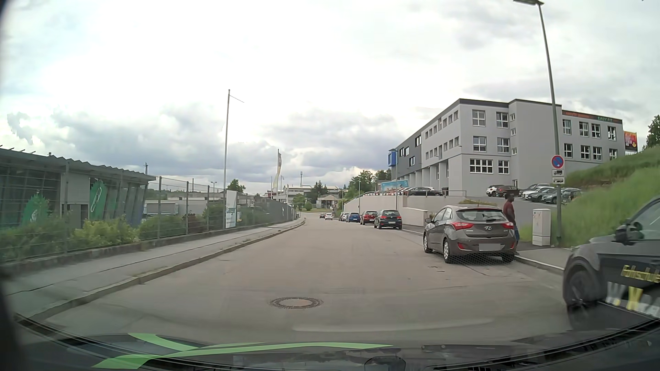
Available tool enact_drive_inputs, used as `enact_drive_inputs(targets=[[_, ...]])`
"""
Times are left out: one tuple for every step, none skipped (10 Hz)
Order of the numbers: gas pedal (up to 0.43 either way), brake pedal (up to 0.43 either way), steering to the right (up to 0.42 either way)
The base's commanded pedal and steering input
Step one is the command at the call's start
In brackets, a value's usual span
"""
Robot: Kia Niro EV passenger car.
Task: Follow the waypoints while adhering to traffic rules and regulations
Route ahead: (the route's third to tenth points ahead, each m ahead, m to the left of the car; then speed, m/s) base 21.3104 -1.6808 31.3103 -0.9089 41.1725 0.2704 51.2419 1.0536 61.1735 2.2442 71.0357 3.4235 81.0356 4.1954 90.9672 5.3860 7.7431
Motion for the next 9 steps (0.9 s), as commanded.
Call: enact_drive_inputs(targets=[[0.0, 0.0, -0.017], [0.0, 0.0, -0.017], [0.0, 0.0, -0.017], [0.0, 0.0, -0.016], [0.0, 0.0, -0.016], [0.0, 0.0, -0.014], [0.0, 0.0, -0.011], [0.0, 0.0, -0.01], [0.0, 0.0, -0.014]])
